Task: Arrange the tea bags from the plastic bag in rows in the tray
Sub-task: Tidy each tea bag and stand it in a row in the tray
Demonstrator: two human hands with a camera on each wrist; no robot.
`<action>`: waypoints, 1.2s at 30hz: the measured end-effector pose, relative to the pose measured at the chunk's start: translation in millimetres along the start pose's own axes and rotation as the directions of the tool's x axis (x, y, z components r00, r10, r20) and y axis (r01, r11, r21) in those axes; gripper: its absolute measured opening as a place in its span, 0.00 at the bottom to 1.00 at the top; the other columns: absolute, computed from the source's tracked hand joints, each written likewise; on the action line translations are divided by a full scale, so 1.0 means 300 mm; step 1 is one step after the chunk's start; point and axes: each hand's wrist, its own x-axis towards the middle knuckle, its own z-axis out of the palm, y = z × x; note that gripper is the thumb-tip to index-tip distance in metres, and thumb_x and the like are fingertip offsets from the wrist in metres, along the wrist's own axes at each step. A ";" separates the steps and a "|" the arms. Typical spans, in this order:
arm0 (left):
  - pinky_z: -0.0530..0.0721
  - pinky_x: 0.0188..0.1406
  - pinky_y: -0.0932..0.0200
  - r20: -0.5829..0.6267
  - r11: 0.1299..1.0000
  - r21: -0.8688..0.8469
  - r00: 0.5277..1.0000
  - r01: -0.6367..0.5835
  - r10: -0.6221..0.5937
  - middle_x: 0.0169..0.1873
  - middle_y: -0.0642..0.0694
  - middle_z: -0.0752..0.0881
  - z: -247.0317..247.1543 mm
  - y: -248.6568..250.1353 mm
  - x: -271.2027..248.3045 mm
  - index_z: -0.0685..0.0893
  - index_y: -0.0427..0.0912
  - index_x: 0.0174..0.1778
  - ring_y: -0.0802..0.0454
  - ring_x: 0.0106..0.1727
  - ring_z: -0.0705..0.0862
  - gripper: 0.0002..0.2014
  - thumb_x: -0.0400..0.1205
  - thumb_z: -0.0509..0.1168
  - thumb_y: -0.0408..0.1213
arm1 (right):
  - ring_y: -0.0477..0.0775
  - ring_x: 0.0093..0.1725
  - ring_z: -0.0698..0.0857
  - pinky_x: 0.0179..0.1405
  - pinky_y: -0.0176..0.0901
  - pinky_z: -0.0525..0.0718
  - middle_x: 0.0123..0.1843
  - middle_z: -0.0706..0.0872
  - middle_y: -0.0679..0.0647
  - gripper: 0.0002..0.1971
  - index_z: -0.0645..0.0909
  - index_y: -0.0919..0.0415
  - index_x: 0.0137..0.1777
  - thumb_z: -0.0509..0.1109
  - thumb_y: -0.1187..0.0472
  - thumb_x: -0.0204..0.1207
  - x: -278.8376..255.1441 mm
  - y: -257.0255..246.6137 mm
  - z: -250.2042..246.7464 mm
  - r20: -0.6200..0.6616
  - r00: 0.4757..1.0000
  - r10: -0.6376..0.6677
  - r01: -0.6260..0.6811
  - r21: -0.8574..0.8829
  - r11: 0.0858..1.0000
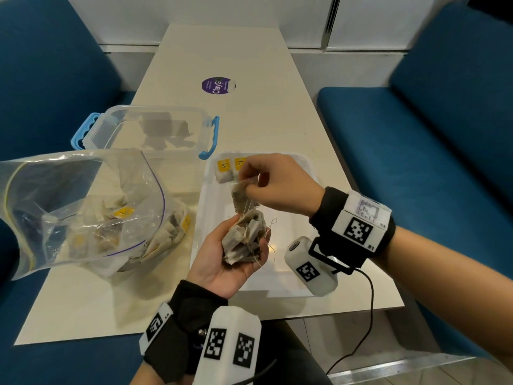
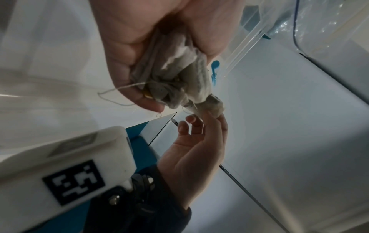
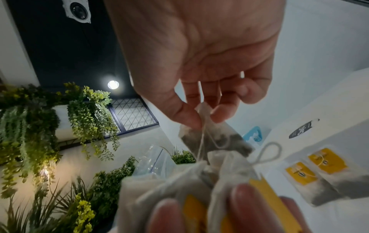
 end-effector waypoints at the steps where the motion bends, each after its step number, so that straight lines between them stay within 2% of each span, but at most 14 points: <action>1: 0.86 0.28 0.59 0.002 1.000 0.003 1.000 -0.003 0.003 0.39 0.37 0.86 0.000 0.002 -0.001 0.84 0.34 0.49 0.46 0.42 0.83 0.13 0.81 0.61 0.40 | 0.38 0.31 0.76 0.36 0.25 0.75 0.38 0.82 0.46 0.06 0.84 0.64 0.45 0.67 0.68 0.70 -0.001 -0.004 -0.003 0.011 1.000 0.010 -0.010 0.008 1.000; 3: 0.86 0.28 0.59 0.008 1.000 0.001 1.000 -0.013 0.013 0.39 0.38 0.86 0.001 0.006 -0.003 0.84 0.37 0.51 0.46 0.42 0.83 0.11 0.81 0.61 0.40 | 0.42 0.34 0.77 0.39 0.32 0.78 0.37 0.81 0.45 0.04 0.84 0.61 0.42 0.69 0.68 0.70 -0.005 -0.010 -0.007 0.018 0.999 0.029 -0.030 0.038 0.999; 6: 0.86 0.28 0.58 0.019 1.000 -0.007 0.999 -0.026 0.027 0.40 0.38 0.86 0.004 0.010 -0.005 0.84 0.41 0.50 0.45 0.42 0.83 0.09 0.80 0.62 0.39 | 0.46 0.38 0.77 0.36 0.26 0.75 0.39 0.79 0.46 0.07 0.82 0.55 0.39 0.69 0.68 0.71 -0.004 -0.012 -0.007 -0.059 0.998 0.034 -0.028 0.106 0.994; 8: 0.86 0.28 0.58 0.020 1.000 -0.011 0.999 -0.029 0.029 0.40 0.38 0.85 0.004 0.012 -0.007 0.85 0.39 0.46 0.45 0.42 0.83 0.09 0.80 0.62 0.39 | 0.44 0.38 0.74 0.38 0.24 0.72 0.43 0.75 0.51 0.09 0.81 0.52 0.37 0.69 0.68 0.72 0.000 -0.015 -0.010 -0.136 0.990 0.030 -0.009 0.148 0.989; 12: 0.87 0.30 0.59 0.011 0.999 -0.026 1.000 -0.029 0.029 0.40 0.36 0.85 0.003 0.016 -0.010 0.86 0.38 0.45 0.45 0.42 0.83 0.09 0.78 0.63 0.39 | 0.53 0.34 0.75 0.36 0.39 0.77 0.41 0.81 0.71 0.16 0.81 0.56 0.36 0.59 0.77 0.74 0.000 -0.038 -0.038 -0.103 0.994 0.035 0.003 0.350 0.937; 15: 0.86 0.30 0.58 0.001 0.999 -0.031 0.999 -0.035 0.035 0.40 0.36 0.85 -0.002 0.018 -0.010 0.87 0.38 0.42 0.44 0.40 0.84 0.09 0.77 0.64 0.38 | 0.50 0.32 0.81 0.31 0.39 0.82 0.38 0.83 0.62 0.15 0.79 0.60 0.37 0.57 0.77 0.75 0.008 -0.039 -0.063 -0.037 0.997 0.071 -0.048 0.429 0.902; 18: 0.86 0.32 0.58 0.004 0.999 -0.025 1.000 -0.028 0.028 0.41 0.37 0.85 -0.013 0.023 -0.008 0.85 0.39 0.46 0.44 0.37 0.85 0.08 0.77 0.63 0.38 | 0.49 0.35 0.83 0.32 0.38 0.85 0.38 0.84 0.57 0.08 0.81 0.61 0.38 0.63 0.71 0.75 0.027 -0.024 -0.086 -0.053 0.991 0.122 -0.096 0.346 0.933; 20: 0.87 0.31 0.58 0.000 1.000 -0.022 1.000 -0.016 0.016 0.41 0.37 0.84 -0.020 0.026 -0.007 0.86 0.38 0.43 0.44 0.37 0.85 0.09 0.78 0.63 0.38 | 0.51 0.35 0.84 0.31 0.38 0.86 0.41 0.84 0.58 0.02 0.81 0.64 0.42 0.69 0.66 0.74 0.044 -0.007 -0.100 -0.084 0.991 0.102 -0.086 0.179 0.980; 24: 0.86 0.30 0.58 -0.017 1.000 -0.014 1.000 -0.014 0.013 0.40 0.37 0.84 -0.025 0.027 -0.008 0.87 0.37 0.41 0.45 0.39 0.84 0.11 0.79 0.63 0.38 | 0.53 0.33 0.87 0.27 0.42 0.86 0.45 0.83 0.58 0.14 0.76 0.61 0.56 0.69 0.73 0.72 0.082 0.029 -0.117 0.003 0.997 0.080 -0.080 0.023 0.996; 26: 0.86 0.30 0.59 -0.012 1.000 -0.018 1.000 -0.017 0.017 0.40 0.37 0.84 -0.032 0.027 -0.007 0.87 0.38 0.41 0.45 0.39 0.83 0.10 0.78 0.62 0.38 | 0.48 0.30 0.84 0.23 0.35 0.82 0.45 0.86 0.58 0.17 0.76 0.61 0.59 0.70 0.71 0.72 0.111 0.048 -0.122 -0.015 0.995 0.094 -0.095 -0.039 0.995; 28: 0.86 0.29 0.59 -0.014 1.000 -0.022 1.000 -0.017 0.017 0.40 0.37 0.84 -0.039 0.025 -0.003 0.86 0.38 0.43 0.45 0.40 0.83 0.09 0.79 0.62 0.37 | 0.47 0.35 0.80 0.29 0.29 0.79 0.50 0.86 0.59 0.13 0.80 0.64 0.58 0.69 0.69 0.74 0.151 0.078 -0.124 -0.046 0.993 0.105 -0.112 -0.163 0.980; 30: 0.86 0.29 0.59 -0.017 1.000 -0.025 1.000 -0.018 0.017 0.40 0.37 0.84 -0.046 0.021 0.003 0.86 0.38 0.43 0.45 0.40 0.82 0.09 0.79 0.62 0.37 | 0.49 0.46 0.78 0.43 0.33 0.76 0.55 0.85 0.58 0.12 0.82 0.64 0.59 0.66 0.65 0.77 0.191 0.112 -0.115 -0.036 0.989 0.147 -0.151 -0.252 0.956; 31: 0.86 0.29 0.59 -0.020 1.000 -0.025 1.000 -0.017 0.016 0.40 0.37 0.84 -0.048 0.019 0.006 0.86 0.37 0.44 0.45 0.41 0.82 0.09 0.78 0.62 0.37 | 0.50 0.48 0.78 0.44 0.36 0.75 0.54 0.84 0.58 0.12 0.81 0.63 0.60 0.64 0.65 0.78 0.209 0.131 -0.106 -0.024 0.983 0.183 -0.183 -0.252 0.950; 36: 0.86 0.29 0.58 -0.046 0.999 -0.037 0.999 -0.011 0.009 0.39 0.36 0.84 -0.056 0.011 0.016 0.86 0.36 0.43 0.44 0.41 0.82 0.08 0.76 0.63 0.36 | 0.50 0.25 0.82 0.19 0.39 0.82 0.38 0.81 0.57 0.09 0.76 0.59 0.57 0.57 0.65 0.82 0.250 0.230 -0.052 0.043 0.926 0.376 -0.375 -0.020 0.927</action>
